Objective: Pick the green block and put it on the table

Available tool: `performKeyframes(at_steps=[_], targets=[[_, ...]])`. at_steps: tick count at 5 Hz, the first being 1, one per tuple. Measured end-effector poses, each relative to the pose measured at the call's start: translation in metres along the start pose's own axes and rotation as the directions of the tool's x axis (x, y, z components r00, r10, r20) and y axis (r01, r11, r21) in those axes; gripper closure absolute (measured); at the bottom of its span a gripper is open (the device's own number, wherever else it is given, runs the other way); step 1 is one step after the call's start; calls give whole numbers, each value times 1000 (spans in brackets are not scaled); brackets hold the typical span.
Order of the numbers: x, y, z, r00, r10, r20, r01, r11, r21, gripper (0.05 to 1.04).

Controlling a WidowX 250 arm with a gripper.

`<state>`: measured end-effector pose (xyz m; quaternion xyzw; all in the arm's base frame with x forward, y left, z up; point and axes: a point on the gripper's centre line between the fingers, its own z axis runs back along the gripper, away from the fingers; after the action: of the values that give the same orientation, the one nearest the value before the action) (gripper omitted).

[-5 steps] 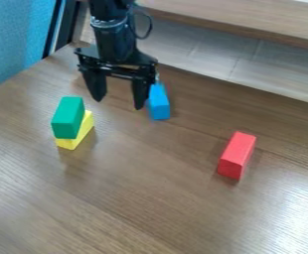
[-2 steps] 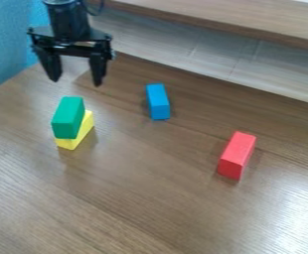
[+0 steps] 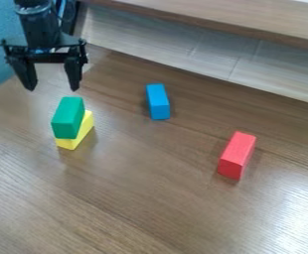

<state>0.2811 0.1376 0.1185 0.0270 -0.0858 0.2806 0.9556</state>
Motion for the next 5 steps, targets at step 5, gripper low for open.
performKeyframes(at_steps=[5], targets=[[-16, -8, -36, 998, 42, -41, -41, 999, 8, 83]])
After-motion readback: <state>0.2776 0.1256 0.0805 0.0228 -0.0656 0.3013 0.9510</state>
